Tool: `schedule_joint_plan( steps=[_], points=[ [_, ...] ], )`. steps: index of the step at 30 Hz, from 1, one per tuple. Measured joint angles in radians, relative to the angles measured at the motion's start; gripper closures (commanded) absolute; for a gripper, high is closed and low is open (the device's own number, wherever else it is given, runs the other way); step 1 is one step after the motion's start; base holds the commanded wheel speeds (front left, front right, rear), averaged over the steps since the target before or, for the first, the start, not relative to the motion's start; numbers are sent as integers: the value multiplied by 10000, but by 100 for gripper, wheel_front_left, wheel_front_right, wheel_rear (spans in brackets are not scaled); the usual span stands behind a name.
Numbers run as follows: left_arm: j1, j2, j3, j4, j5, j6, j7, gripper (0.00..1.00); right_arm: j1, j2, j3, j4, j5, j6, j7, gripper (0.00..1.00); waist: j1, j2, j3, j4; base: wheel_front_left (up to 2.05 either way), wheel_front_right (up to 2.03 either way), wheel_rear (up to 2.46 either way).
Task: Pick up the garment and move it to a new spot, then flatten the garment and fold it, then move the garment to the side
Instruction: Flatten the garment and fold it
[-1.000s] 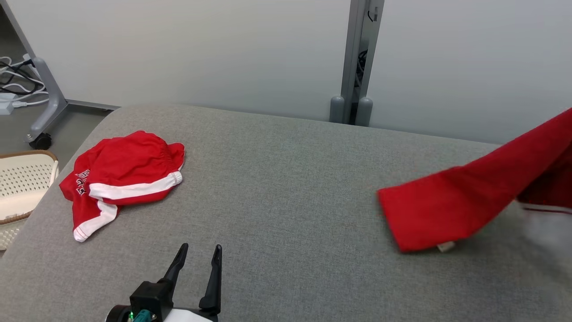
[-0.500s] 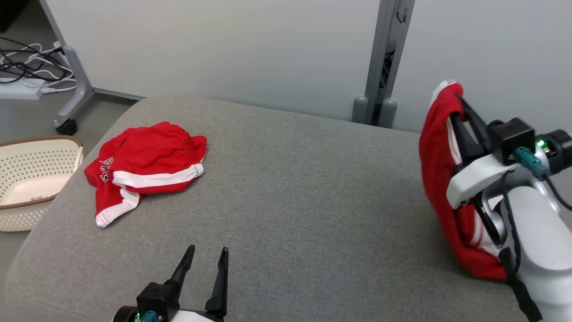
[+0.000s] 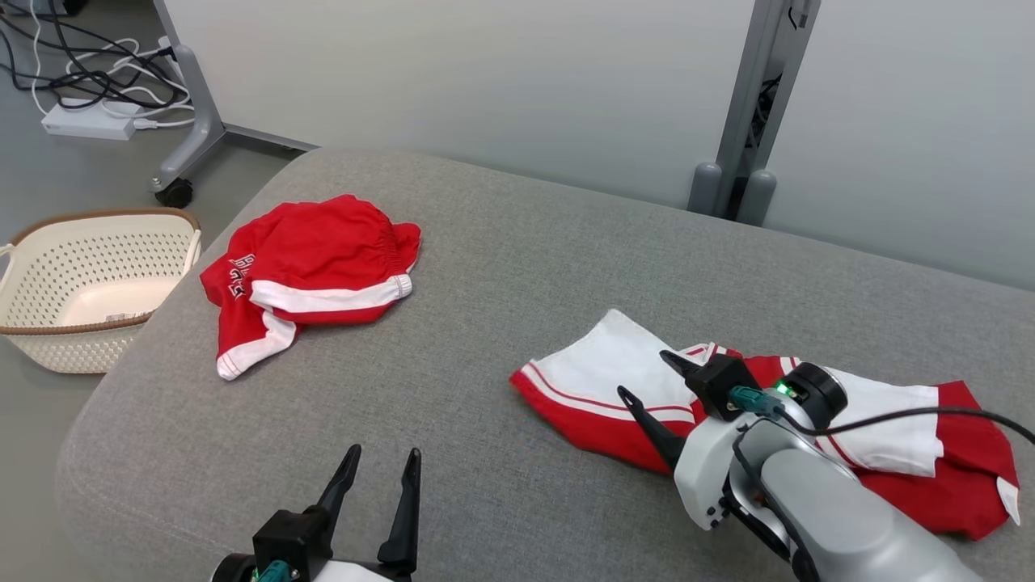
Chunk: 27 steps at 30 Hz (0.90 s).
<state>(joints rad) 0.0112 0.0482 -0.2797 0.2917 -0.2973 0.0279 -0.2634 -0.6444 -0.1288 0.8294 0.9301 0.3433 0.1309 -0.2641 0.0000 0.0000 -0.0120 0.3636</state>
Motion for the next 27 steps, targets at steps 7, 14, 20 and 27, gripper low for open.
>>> schedule_joint_plan(
  steps=[7,14,20,27],
  points=[
    [-12,2,125,-31,-33,84,0,0,-751,-199,1664,343,1745,0,2,0,0,0,-188,-276,0,0,0],
    [-54,6,430,-318,-21,157,2,0,-550,-1143,-876,-1321,2328,-2,-2,0,0,0,-437,-1123,0,0,0],
    [-199,6,639,-520,-136,261,0,0,1311,-1538,-3756,-3313,1313,-2,-4,0,0,0,-548,-1958,0,0,0],
    [-396,2,811,-755,-293,497,0,0,3747,-1085,-5720,-5563,483,-2,-4,0,0,0,-629,-2904,0,0,0]
  ],
)
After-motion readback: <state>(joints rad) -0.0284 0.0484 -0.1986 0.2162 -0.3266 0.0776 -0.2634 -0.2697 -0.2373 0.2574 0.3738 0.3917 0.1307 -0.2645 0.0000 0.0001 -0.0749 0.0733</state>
